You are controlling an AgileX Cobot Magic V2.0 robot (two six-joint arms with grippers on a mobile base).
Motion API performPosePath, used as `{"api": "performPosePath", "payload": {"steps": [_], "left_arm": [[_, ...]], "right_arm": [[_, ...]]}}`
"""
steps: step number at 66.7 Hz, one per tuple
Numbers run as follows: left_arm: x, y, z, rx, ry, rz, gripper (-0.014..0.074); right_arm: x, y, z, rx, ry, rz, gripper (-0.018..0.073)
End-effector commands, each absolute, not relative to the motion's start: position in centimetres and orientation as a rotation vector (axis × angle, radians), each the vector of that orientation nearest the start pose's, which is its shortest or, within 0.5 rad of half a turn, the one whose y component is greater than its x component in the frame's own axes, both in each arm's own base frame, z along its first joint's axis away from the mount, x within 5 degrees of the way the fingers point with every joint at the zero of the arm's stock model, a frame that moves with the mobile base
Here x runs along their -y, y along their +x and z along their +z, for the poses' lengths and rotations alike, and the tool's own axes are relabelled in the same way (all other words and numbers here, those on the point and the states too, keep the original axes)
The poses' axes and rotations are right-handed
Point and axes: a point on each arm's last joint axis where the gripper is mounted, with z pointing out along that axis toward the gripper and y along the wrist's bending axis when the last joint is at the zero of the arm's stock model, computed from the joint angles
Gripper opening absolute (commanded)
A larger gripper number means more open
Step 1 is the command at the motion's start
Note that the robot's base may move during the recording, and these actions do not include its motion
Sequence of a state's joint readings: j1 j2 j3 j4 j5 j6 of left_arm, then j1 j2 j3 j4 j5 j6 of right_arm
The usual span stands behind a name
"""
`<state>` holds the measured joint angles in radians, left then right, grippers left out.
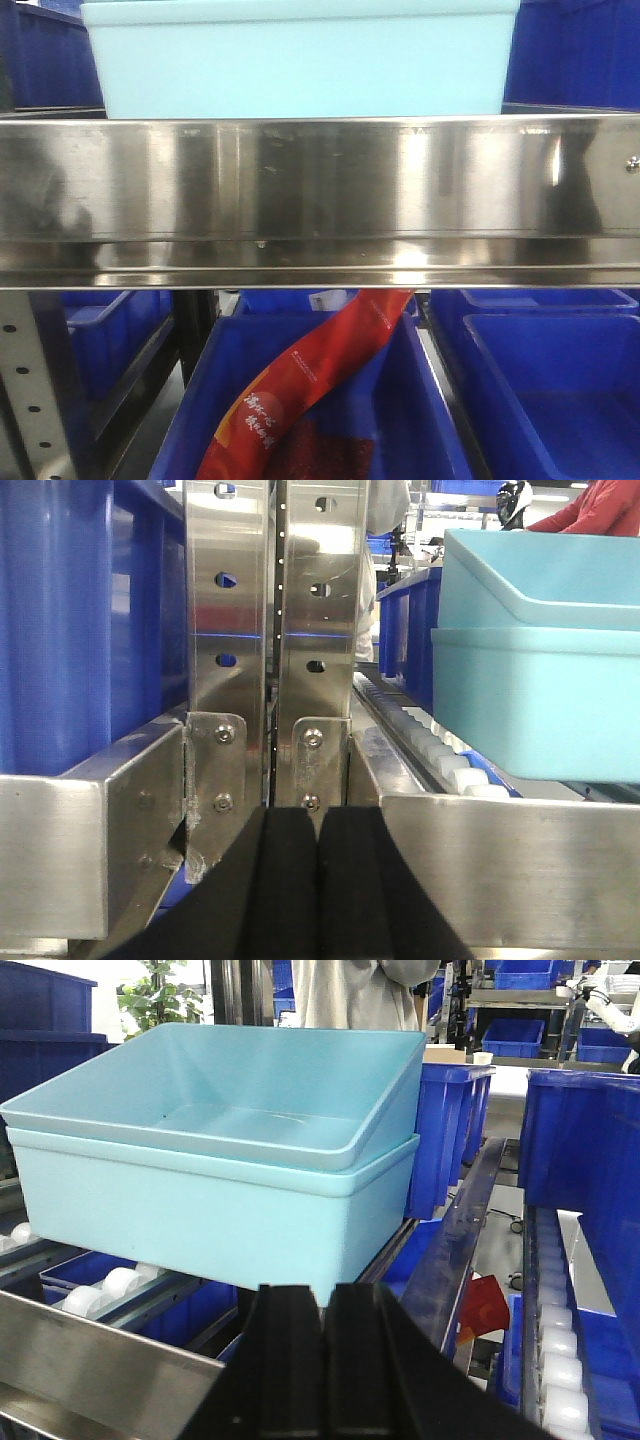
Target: Move two blue bins to right shelf middle
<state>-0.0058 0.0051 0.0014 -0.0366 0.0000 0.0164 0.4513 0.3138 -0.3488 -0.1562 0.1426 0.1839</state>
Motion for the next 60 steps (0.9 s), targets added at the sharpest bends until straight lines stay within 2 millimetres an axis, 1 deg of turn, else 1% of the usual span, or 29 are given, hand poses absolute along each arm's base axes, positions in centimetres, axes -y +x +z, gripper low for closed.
{"api": "performPosePath", "payload": {"steps": [1, 13, 20, 29, 34, 42, 49, 56, 60], "left_arm": [[0.0, 5.6, 21.5, -1.464, -0.015, -0.02, -0.0111], [0.0, 5.6, 21.5, -1.464, -0.015, -0.02, -0.0111], [0.0, 5.6, 21.5, -1.464, -0.015, -0.02, -0.0111], [0.0, 5.6, 21.5, -1.464, -0.015, -0.02, -0.0111], [0.0, 5.6, 21.5, -1.464, -0.015, -0.02, -0.0111], [0.0, 5.6, 21.5, -1.464, -0.015, -0.02, -0.0111], [0.0, 5.6, 21.5, -1.464, -0.015, -0.02, -0.0111], [0.0, 5.6, 21.5, -1.464, -0.015, -0.02, -0.0111], [0.0, 5.6, 21.5, -1.464, -0.015, -0.02, -0.0111]], "right_arm": [[-3.3, 7.2, 29.9, -1.541, -0.317, 0.359, -0.0162], [-3.3, 7.2, 29.9, -1.542, -0.314, 0.36, -0.0162], [-3.2, 7.3, 29.5, -1.595, -0.29, 0.362, -0.0162], [-2.5, 7.5, 29.5, -1.597, -0.26, 0.251, -0.0162], [-1.9, 7.3, 29.2, -1.591, -0.21, 0.18, -0.0162], [-1.1, 6.9, 27.4, -1.6, -0.113, 0.123, -0.0162], [-0.6, 6.4, 24.6, -1.599, -0.037, 0.101, -0.0162], [-0.4, 5.8, 22.2, -1.576, -0.018, 0.084, -0.0162], [-0.4, 5.6, 21.2, -1.563, -0.017, 0.083, -0.0162]]}}
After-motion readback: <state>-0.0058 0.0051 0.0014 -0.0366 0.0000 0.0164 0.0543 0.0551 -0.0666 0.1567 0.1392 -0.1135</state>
